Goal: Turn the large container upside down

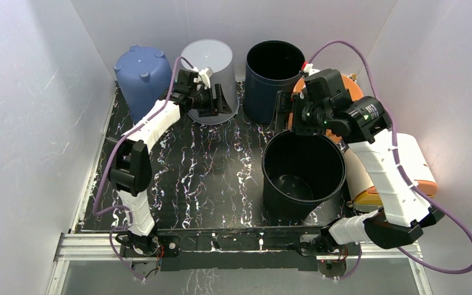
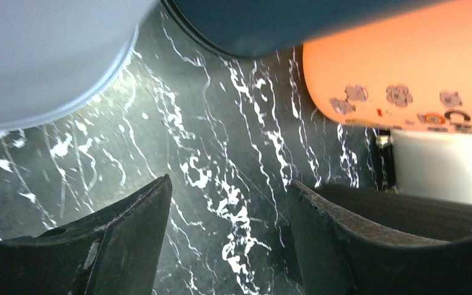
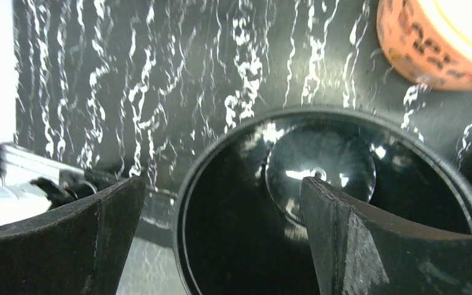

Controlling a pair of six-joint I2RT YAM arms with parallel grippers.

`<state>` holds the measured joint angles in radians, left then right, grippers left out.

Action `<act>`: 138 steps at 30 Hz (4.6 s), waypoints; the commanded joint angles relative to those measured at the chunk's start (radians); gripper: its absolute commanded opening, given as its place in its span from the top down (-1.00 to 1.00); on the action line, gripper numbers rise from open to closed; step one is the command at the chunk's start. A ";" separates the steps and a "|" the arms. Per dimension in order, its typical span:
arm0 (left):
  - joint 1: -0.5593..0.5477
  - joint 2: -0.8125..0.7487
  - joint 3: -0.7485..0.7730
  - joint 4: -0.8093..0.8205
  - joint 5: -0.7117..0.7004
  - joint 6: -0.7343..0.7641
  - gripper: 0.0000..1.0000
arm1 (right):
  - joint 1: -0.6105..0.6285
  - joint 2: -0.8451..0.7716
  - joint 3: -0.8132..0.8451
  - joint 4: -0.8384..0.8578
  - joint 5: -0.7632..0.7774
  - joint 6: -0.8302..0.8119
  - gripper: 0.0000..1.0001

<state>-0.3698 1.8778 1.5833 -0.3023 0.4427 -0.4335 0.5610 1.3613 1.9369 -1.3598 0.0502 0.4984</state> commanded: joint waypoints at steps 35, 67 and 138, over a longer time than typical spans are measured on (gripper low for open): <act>0.338 -0.307 -0.142 -0.148 0.031 0.034 -0.38 | 0.035 -0.149 -0.444 0.247 -0.373 0.048 -0.96; 0.471 -0.031 0.126 -0.054 -0.110 0.041 -0.42 | 0.041 -0.194 -0.536 0.352 -0.331 0.099 -0.96; 0.220 -0.641 0.041 -0.463 -0.412 -0.015 -0.52 | 0.369 0.217 -0.143 0.803 -0.312 0.216 1.00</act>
<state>-0.1520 1.2537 1.5131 -0.7017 0.1543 -0.4412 0.9108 1.5120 1.6836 -0.9562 -0.0437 0.6640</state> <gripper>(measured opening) 0.760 0.167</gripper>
